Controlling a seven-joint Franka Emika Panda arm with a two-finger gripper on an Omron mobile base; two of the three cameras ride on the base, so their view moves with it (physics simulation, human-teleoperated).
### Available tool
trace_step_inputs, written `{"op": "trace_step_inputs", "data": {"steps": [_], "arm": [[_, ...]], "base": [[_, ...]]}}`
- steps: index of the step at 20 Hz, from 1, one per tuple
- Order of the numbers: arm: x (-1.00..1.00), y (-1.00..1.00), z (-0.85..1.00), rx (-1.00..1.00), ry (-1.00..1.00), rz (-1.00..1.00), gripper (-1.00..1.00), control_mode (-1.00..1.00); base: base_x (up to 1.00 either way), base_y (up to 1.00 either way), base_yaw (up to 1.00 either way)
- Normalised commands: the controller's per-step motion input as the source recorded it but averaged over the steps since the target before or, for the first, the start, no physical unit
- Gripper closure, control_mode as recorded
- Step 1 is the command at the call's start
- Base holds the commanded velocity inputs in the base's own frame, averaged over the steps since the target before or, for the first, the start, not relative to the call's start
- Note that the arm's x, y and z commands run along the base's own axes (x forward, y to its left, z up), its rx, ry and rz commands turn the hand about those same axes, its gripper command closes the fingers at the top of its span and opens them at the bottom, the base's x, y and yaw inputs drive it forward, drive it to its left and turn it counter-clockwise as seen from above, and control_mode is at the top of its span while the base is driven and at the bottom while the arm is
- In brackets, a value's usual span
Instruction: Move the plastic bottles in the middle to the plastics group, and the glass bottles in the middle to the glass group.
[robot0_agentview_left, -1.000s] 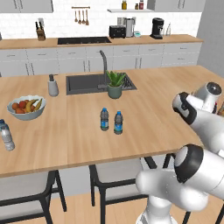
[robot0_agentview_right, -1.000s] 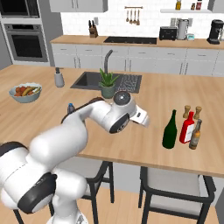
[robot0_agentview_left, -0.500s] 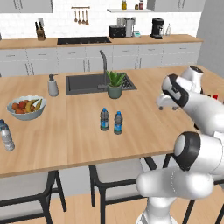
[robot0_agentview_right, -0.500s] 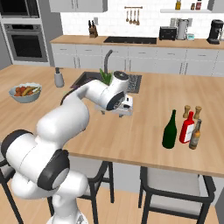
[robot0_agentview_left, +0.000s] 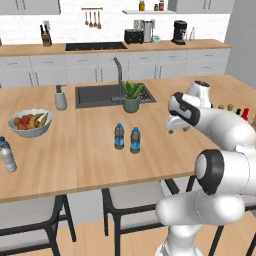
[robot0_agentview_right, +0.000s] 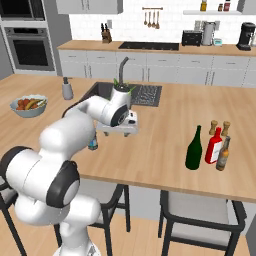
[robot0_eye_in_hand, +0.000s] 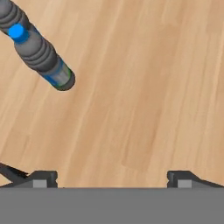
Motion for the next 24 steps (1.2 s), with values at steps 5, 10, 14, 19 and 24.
{"op": "trace_step_inputs", "data": {"steps": [5, 10, 14, 19, 24], "arm": [[0.06, 0.84, 0.05, -0.08, 0.00, 0.03, -1.00, -1.00], [0.16, 0.89, 0.31, 0.00, 0.00, 0.02, -1.00, -1.00], [0.20, 0.78, 0.19, 0.00, 0.00, 0.02, -1.00, -1.00], [0.12, 0.26, 0.03, -0.02, 0.04, 0.00, -1.00, -1.00], [0.12, -0.07, -0.08, 0.00, 0.00, 0.00, -1.00, -1.00]], "base": [[0.00, 0.00, 0.00], [0.00, 0.00, 0.00], [0.00, 0.00, 0.00], [0.00, 0.00, 0.00], [0.00, 0.00, 0.00]]}}
